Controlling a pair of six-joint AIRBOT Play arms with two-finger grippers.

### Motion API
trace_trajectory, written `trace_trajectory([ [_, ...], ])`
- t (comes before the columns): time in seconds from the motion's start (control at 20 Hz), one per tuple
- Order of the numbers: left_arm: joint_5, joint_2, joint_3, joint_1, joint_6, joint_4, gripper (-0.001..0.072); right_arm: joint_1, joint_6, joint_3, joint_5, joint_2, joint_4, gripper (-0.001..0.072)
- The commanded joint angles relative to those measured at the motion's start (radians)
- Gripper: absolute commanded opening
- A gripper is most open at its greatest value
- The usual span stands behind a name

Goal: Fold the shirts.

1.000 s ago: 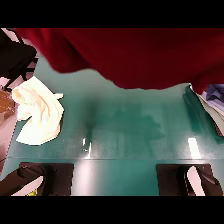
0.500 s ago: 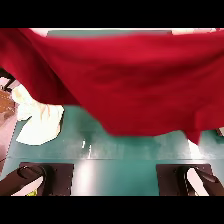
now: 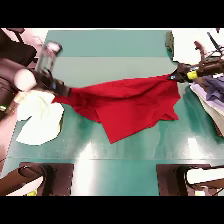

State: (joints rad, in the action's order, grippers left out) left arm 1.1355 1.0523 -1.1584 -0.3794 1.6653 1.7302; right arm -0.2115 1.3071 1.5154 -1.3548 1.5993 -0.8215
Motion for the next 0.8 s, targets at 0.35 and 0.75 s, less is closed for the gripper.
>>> trace_trajectory([
  [0.35,-0.379,0.005,0.284,0.0,0.141,0.139,0.0025,0.011,0.035,0.209,0.034,0.237,-0.002,0.0015],
  [0.75,-0.197,-0.005,0.294,0.216,0.105,-0.161,0.0382,0.01,0.035,0.236,-0.024,0.229,-0.004,0.0015],
])
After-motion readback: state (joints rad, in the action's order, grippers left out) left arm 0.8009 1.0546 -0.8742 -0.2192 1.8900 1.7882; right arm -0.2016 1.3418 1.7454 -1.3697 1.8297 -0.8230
